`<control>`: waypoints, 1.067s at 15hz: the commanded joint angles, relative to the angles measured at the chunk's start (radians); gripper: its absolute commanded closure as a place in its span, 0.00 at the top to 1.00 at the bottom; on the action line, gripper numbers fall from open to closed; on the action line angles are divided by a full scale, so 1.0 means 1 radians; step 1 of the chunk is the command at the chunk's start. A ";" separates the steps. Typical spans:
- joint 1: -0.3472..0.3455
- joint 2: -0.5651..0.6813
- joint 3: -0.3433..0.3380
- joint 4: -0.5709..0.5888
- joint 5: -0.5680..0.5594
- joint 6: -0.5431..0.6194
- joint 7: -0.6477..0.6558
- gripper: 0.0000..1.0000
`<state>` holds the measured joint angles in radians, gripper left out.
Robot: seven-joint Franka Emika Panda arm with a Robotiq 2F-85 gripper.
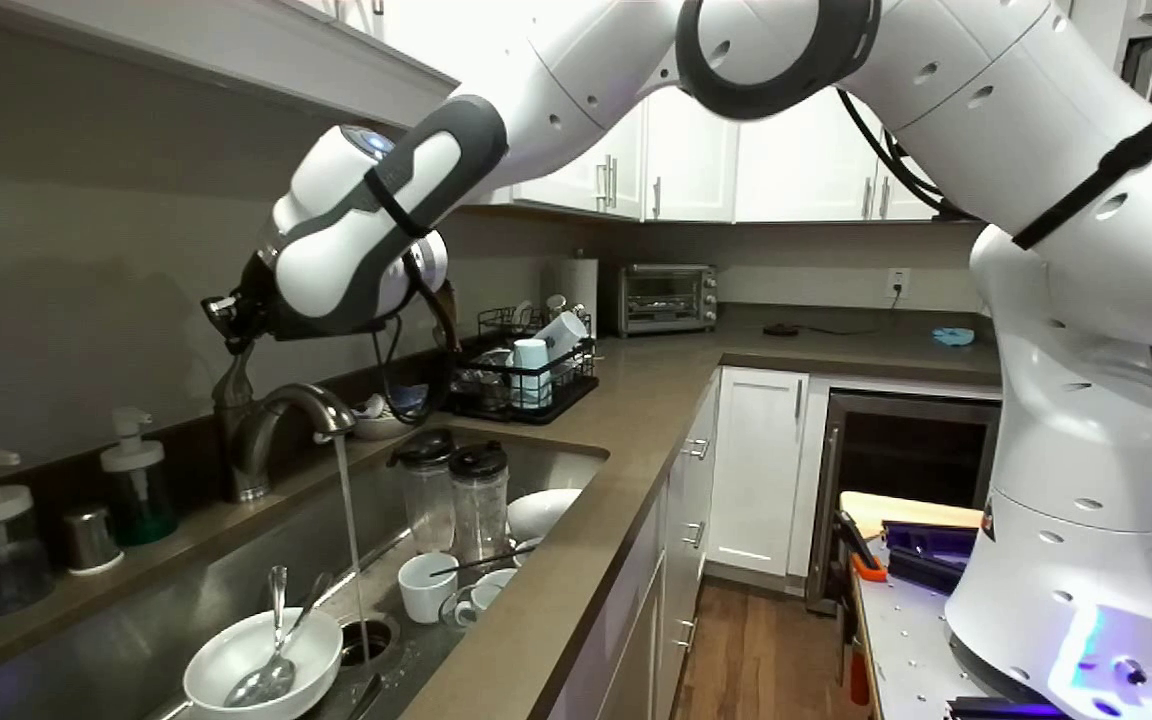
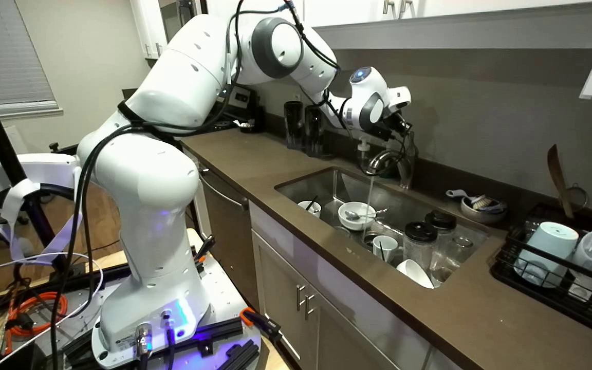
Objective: Open the tap then close the tap then open the tap again
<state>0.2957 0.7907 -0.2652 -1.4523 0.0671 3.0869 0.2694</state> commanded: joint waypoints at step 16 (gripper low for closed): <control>0.003 -0.004 -0.026 -0.004 0.008 -0.020 0.029 0.00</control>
<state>0.2959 0.7870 -0.2892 -1.4600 0.0676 3.0433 0.2858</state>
